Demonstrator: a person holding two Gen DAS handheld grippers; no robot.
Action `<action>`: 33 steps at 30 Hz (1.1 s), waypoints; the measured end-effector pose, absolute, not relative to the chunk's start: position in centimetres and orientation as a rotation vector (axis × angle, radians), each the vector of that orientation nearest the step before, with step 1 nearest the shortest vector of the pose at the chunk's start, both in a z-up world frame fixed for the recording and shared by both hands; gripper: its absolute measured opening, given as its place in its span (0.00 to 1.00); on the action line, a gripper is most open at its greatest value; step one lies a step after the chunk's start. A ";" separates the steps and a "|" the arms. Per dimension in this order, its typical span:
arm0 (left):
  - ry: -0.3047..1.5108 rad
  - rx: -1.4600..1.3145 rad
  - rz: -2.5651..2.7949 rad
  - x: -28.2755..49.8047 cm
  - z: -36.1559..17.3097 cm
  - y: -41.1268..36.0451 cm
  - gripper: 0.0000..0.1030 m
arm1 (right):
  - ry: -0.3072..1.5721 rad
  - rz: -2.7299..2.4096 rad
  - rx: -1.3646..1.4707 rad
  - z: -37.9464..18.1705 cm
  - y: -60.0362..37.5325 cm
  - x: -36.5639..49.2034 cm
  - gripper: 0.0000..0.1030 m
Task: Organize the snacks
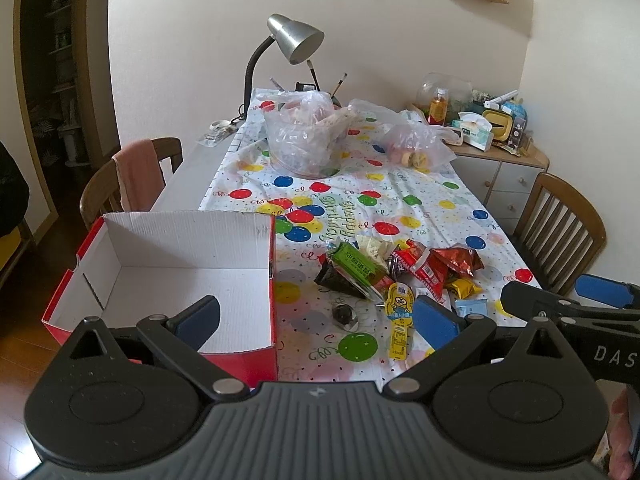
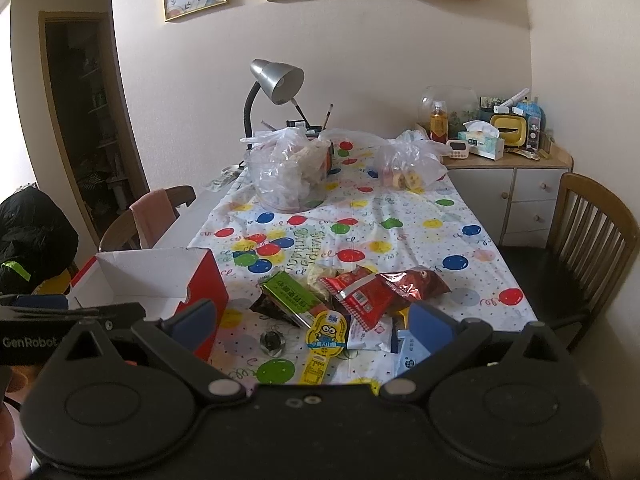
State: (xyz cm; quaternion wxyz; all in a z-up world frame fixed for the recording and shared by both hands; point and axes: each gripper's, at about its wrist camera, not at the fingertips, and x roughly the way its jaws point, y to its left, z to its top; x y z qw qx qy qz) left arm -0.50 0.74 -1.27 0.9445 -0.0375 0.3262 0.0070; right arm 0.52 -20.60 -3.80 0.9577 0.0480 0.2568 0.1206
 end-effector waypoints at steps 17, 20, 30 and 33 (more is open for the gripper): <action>0.652 -0.073 0.012 -0.8 -0.6 0.8 1.00 | 0.515 0.252 0.106 -3.2 -20.1 0.7 0.98; 0.651 -0.074 0.012 -0.8 -0.6 0.8 1.00 | 0.511 0.252 0.108 -3.1 -20.3 0.3 0.98; 0.642 -0.071 0.005 -1.2 0.6 0.1 1.00 | 0.501 0.248 0.116 -2.8 -20.5 0.0 0.98; 0.643 -0.072 0.004 -1.2 0.5 0.2 1.00 | 0.499 0.247 0.119 -2.8 -20.6 0.0 0.98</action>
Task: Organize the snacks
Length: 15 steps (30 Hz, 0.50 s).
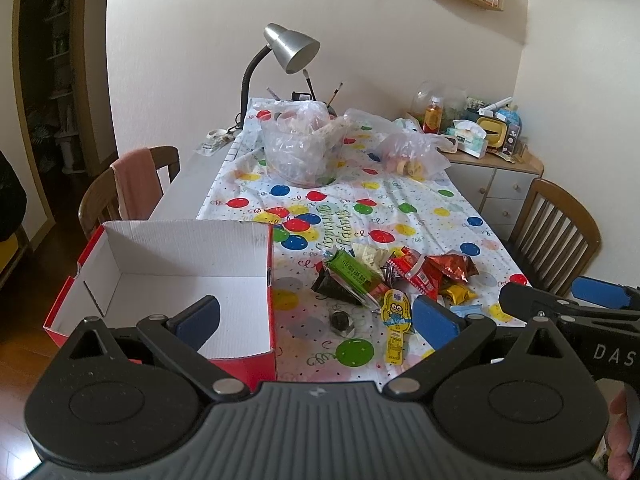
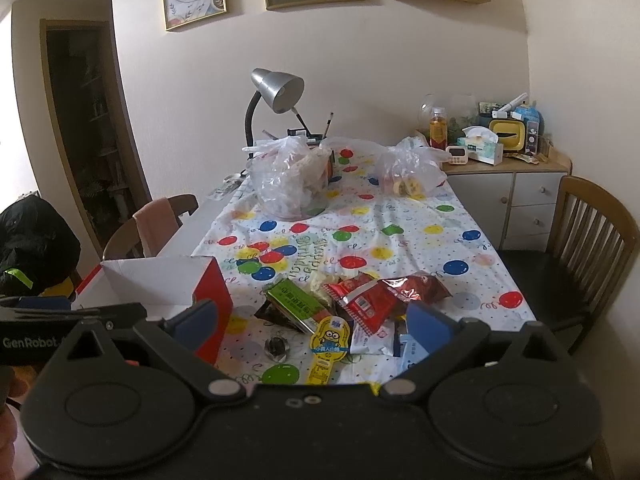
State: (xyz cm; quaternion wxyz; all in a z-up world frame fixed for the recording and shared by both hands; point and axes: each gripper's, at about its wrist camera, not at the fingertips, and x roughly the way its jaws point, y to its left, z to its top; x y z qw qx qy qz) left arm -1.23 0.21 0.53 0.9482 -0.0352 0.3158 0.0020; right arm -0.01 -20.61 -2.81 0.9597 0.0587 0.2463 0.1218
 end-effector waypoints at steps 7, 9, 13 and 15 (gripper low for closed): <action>0.643 -0.074 0.005 -1.3 0.5 0.2 1.00 | 0.499 0.247 0.118 -2.8 -20.6 -0.1 0.98; 0.643 -0.074 0.005 -1.3 0.4 0.1 1.00 | 0.498 0.250 0.118 -2.8 -20.6 -0.1 0.98; 0.650 -0.082 0.002 -1.1 0.3 -0.2 1.00 | 0.501 0.262 0.120 -2.8 -21.0 0.1 0.98; 0.653 -0.085 -0.003 -0.9 0.2 -0.6 1.00 | 0.501 0.257 0.118 -2.8 -21.4 0.2 0.98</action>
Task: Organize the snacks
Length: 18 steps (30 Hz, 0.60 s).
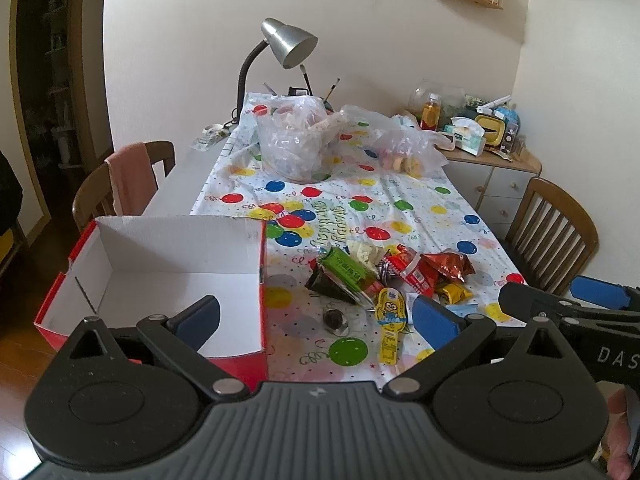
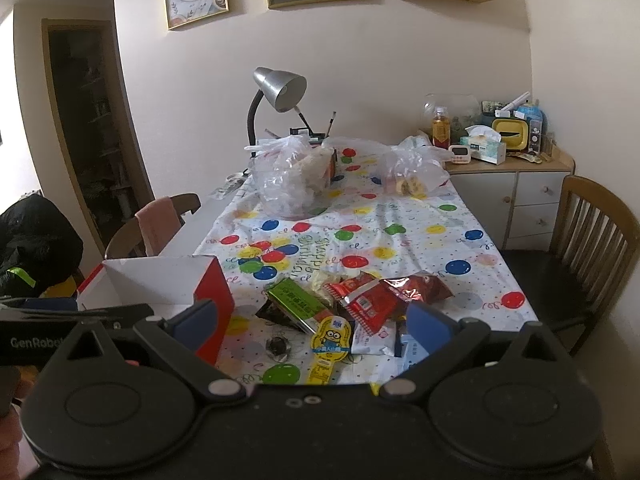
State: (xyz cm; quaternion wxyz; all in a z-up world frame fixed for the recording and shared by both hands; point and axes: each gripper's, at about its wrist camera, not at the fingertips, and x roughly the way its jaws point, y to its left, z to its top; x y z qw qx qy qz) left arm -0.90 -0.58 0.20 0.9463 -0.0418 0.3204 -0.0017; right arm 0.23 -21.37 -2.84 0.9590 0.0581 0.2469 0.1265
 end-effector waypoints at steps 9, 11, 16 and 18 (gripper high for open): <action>0.705 -0.072 -0.025 1.5 -1.6 -2.5 1.00 | 0.519 0.252 0.127 -4.2 -22.9 1.5 0.99; 0.732 -0.064 -0.032 2.4 -2.3 -3.0 1.00 | 0.534 0.248 0.135 -4.9 -23.6 2.1 0.99; 0.810 -0.027 -0.054 4.9 -4.8 -4.5 1.00 | 0.619 0.215 0.156 -7.1 -25.9 4.3 0.99; 0.832 -0.013 -0.074 6.0 -6.1 -5.2 1.00 | 0.648 0.211 0.154 -8.2 -26.8 5.2 0.99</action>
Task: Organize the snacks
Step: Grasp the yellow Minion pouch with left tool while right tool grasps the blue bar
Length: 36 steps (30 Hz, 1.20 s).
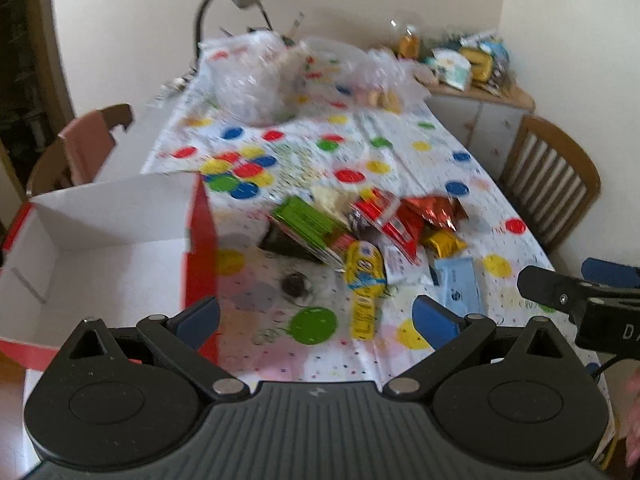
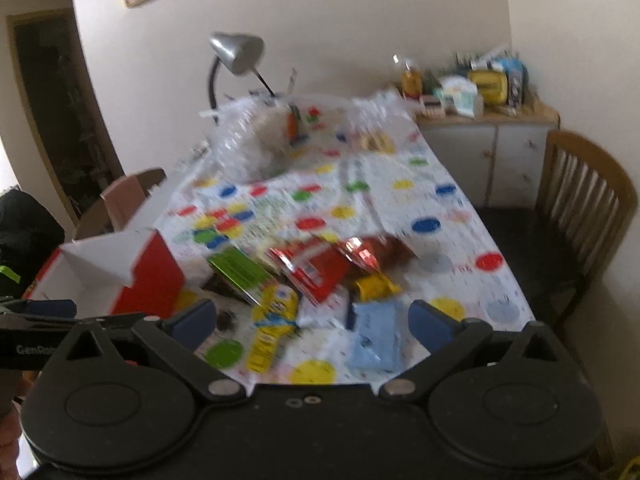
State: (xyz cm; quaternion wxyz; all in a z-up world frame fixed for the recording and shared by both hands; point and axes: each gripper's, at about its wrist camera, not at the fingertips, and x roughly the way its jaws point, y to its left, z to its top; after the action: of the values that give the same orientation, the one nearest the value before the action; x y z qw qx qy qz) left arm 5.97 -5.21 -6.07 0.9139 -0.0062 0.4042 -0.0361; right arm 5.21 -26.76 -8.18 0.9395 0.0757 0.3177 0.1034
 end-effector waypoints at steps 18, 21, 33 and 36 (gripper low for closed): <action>1.033 0.189 -0.077 16.9 -16.3 -11.1 0.94 | 0.865 0.310 -0.065 -18.7 -28.1 15.5 0.80; 1.049 0.238 -0.082 18.2 -17.2 -11.9 0.91 | 0.874 0.321 -0.074 -19.1 -27.9 16.3 0.78; 1.097 0.345 -0.124 21.1 -19.1 -14.1 0.80 | 0.939 0.329 -0.120 -20.4 -26.8 18.5 0.65; 1.098 0.336 -0.144 21.2 -19.1 -14.1 0.74 | 0.955 0.329 -0.127 -20.6 -26.5 18.8 0.58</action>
State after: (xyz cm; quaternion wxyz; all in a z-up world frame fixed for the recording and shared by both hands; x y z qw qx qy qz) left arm 21.22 -14.10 -19.10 0.8373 0.1587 0.5188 -0.0682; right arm 18.83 -26.49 -20.56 0.8732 -0.0610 0.4571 0.1575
